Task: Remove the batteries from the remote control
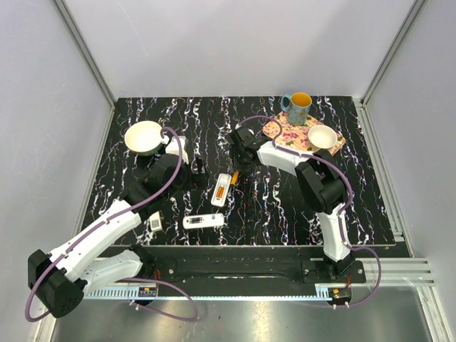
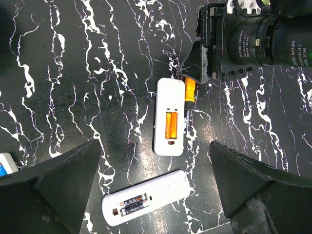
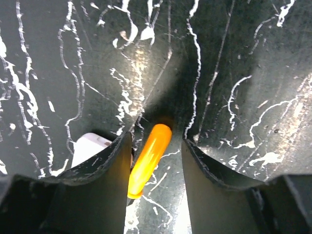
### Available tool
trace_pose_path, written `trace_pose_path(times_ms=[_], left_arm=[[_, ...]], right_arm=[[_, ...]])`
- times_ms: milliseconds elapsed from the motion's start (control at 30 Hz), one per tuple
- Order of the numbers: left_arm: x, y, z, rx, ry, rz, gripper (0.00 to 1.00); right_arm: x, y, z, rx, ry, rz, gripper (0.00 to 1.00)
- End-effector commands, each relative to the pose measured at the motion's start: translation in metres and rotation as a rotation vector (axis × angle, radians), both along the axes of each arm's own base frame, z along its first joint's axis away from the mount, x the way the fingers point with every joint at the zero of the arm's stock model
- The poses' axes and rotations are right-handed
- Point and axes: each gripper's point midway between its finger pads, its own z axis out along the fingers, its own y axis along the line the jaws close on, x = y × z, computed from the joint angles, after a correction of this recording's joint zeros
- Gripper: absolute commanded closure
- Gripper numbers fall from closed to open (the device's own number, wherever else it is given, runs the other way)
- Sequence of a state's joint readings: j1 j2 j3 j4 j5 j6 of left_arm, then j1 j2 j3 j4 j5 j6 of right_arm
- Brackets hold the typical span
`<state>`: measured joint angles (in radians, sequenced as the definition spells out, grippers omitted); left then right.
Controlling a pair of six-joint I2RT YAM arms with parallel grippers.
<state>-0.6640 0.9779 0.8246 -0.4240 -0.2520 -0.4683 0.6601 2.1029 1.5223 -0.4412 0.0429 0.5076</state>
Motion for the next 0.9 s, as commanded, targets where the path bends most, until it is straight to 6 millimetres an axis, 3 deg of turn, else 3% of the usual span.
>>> trace_pose_path(times_ms=[0,67,167,200,300,500,633,667,733,767,833,867], left_arm=[[0.004,0.007,0.015,0.003,-0.057,0.031,0.01],[0.004,0.008,0.016,0.006,-0.063,0.034,0.01],[0.002,0.016,0.017,0.009,-0.076,0.062,0.01],[0.000,0.019,0.020,0.004,-0.089,0.071,0.01],[-0.004,0.027,0.028,-0.019,-0.124,0.096,0.01],[-0.011,0.034,0.033,-0.049,-0.165,0.095,0.01],[-0.012,0.025,0.027,-0.051,-0.148,0.047,0.01],[-0.014,0.019,0.026,-0.057,-0.138,0.020,0.01],[-0.012,0.010,0.023,-0.069,-0.127,-0.013,0.01],[-0.014,0.002,0.023,-0.086,-0.118,-0.051,0.01],[-0.011,-0.012,0.023,-0.111,-0.115,-0.101,0.01],[-0.013,-0.023,0.024,-0.136,-0.108,-0.149,0.01]], right_arm=[[0.000,0.010,-0.006,0.013,0.022,-0.006,0.50],[-0.003,0.014,-0.011,0.028,0.044,0.005,0.55],[-0.003,0.014,-0.014,0.026,0.043,0.009,0.72],[-0.004,0.019,-0.013,0.046,0.051,0.026,0.84],[-0.005,0.022,-0.008,0.065,0.047,0.043,0.99],[-0.001,0.027,0.014,0.121,-0.012,0.050,1.00],[-0.002,0.023,0.032,0.147,-0.070,0.043,1.00],[-0.001,0.022,0.049,0.170,-0.106,0.038,1.00],[-0.001,0.016,0.059,0.183,-0.148,0.021,1.00],[0.002,0.012,0.081,0.198,-0.206,0.003,1.00],[0.001,0.001,0.091,0.202,-0.255,-0.031,1.00],[0.000,-0.004,0.114,0.236,-0.300,-0.041,1.00]])
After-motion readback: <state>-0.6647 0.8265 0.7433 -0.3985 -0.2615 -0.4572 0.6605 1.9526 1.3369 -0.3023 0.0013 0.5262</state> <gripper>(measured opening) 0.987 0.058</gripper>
